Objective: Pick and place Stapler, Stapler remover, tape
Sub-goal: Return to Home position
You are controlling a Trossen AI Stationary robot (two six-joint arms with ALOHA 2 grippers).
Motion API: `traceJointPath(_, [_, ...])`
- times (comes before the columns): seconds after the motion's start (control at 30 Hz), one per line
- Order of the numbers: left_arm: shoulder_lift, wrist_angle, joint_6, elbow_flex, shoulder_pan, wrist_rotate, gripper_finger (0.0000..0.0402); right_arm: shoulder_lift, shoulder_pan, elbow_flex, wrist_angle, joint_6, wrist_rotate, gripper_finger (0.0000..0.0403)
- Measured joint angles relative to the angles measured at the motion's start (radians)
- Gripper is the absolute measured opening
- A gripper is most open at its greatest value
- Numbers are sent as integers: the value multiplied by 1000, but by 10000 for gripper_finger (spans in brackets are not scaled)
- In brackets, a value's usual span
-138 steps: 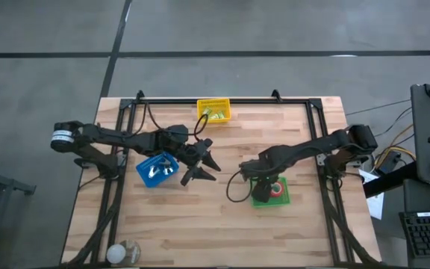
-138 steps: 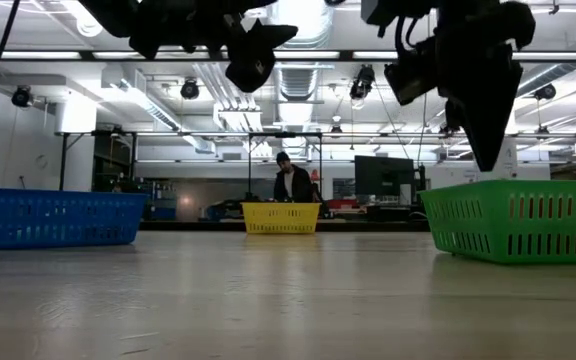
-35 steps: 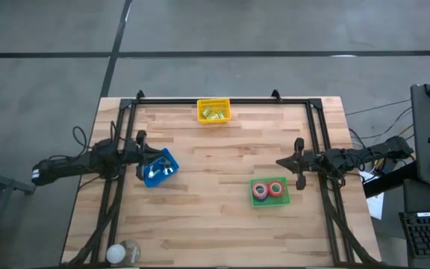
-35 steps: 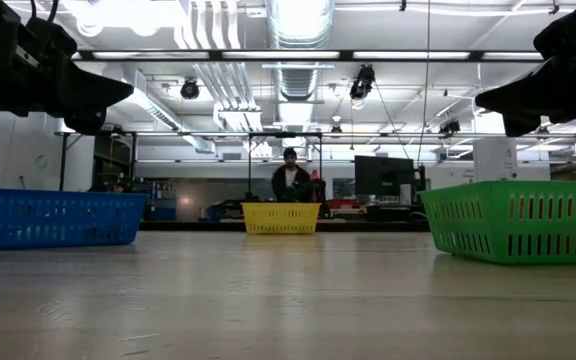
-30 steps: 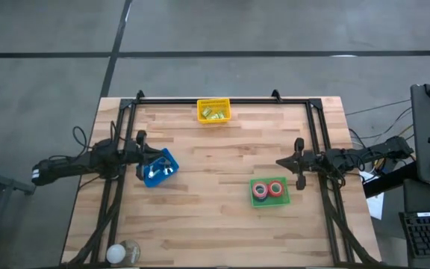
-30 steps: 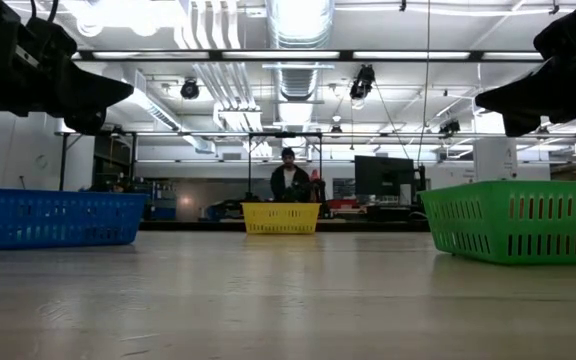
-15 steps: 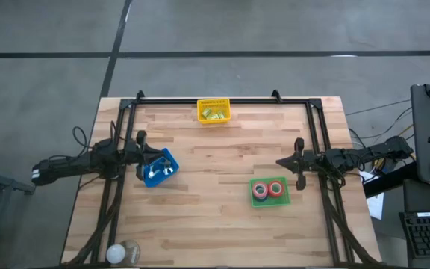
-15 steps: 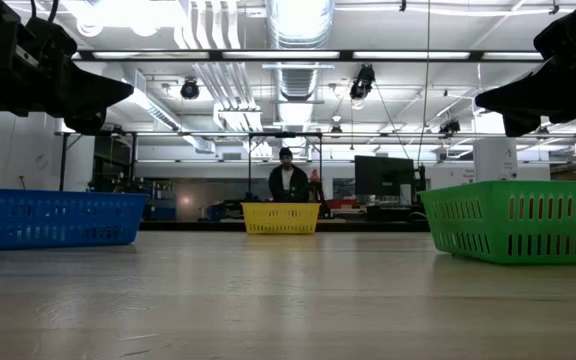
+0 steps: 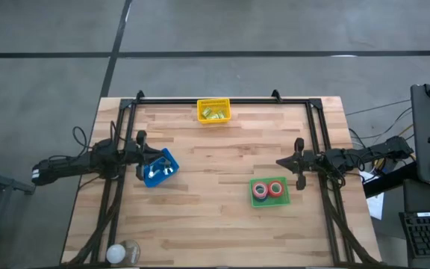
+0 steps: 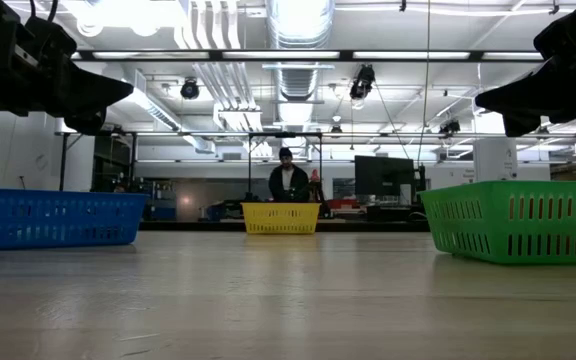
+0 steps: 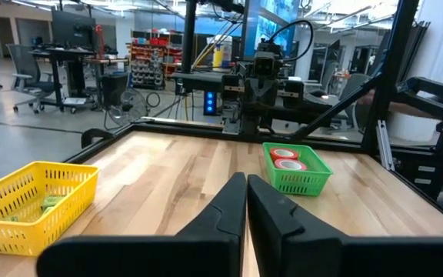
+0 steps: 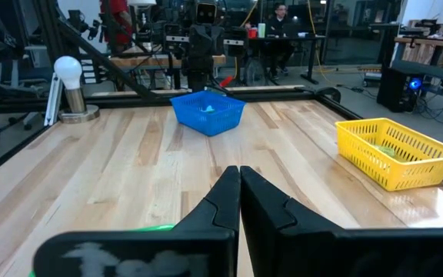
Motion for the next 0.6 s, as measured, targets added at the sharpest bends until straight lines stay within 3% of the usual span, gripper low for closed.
traceJointPath(0.6, [0,2,0,0,0,-1,21,0,0,0,0,0,0,8])
